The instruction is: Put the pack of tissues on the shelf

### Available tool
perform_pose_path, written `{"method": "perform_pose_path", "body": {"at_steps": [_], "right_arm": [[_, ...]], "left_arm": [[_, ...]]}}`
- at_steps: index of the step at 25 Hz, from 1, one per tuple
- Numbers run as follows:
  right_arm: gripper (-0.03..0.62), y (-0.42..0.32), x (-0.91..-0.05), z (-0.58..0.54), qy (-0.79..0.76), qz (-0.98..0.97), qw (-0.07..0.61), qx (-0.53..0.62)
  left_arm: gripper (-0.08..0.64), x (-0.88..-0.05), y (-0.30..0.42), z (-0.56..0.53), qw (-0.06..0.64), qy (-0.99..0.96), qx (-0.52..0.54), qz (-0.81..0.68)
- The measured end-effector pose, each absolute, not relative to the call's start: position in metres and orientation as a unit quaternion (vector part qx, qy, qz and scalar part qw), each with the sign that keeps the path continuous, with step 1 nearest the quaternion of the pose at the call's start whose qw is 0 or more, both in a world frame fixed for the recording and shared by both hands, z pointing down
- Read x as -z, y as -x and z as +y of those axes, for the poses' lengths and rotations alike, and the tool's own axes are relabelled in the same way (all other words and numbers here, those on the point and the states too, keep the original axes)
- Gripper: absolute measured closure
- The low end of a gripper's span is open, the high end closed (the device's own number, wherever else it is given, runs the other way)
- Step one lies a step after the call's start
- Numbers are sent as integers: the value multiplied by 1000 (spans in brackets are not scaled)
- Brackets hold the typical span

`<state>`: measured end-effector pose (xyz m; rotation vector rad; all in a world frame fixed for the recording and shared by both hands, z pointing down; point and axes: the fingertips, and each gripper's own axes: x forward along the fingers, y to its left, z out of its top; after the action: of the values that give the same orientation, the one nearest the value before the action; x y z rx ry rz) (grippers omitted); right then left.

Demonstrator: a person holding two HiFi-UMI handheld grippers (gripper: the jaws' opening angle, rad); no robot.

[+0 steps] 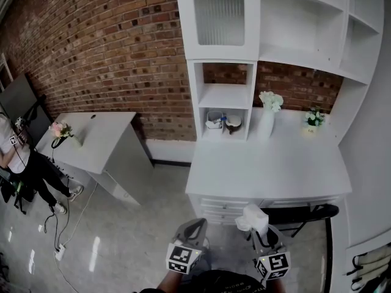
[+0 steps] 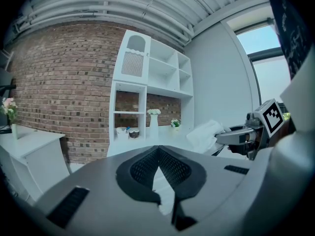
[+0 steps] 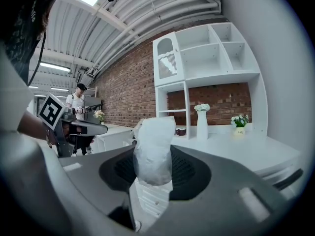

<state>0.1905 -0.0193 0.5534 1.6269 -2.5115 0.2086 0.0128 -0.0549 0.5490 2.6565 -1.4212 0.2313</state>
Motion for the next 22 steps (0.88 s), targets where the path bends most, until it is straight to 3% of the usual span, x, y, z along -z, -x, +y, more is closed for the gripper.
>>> {"method": "perform_pose_path", "body": {"at_steps": [22], "right_arm": [[443,-154,-552,-124,-551,-826,78,-83]], "left_arm": [[549,-544,9,-173,65,-891,-77,-444]]}}
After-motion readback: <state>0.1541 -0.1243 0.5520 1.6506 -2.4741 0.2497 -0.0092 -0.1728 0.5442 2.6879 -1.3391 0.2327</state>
